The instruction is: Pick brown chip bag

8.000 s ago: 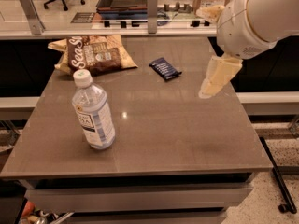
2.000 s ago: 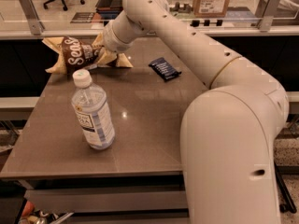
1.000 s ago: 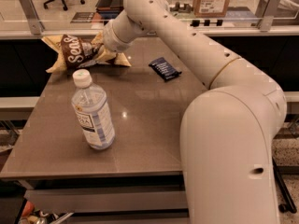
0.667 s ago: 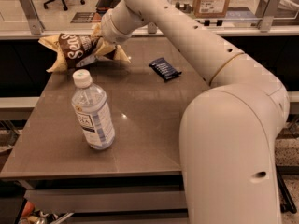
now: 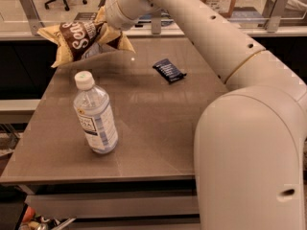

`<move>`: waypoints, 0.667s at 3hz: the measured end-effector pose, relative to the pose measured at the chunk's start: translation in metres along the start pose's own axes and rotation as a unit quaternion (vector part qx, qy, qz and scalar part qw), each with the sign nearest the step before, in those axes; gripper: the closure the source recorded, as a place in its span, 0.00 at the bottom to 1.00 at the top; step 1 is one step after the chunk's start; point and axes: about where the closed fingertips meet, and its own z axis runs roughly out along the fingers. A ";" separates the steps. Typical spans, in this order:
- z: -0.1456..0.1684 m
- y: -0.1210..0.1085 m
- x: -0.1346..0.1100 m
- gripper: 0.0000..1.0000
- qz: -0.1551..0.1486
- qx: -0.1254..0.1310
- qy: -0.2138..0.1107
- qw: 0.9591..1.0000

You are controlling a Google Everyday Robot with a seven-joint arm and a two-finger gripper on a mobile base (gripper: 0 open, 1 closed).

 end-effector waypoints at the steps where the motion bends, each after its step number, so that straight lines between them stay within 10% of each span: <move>1: -0.014 -0.012 0.001 1.00 -0.009 0.029 -0.010 0.999; 2: -0.028 -0.026 -0.002 1.00 -0.024 0.056 -0.019 0.998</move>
Offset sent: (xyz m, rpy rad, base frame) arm 0.0098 -0.0267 0.0637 0.1181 -0.1765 0.0031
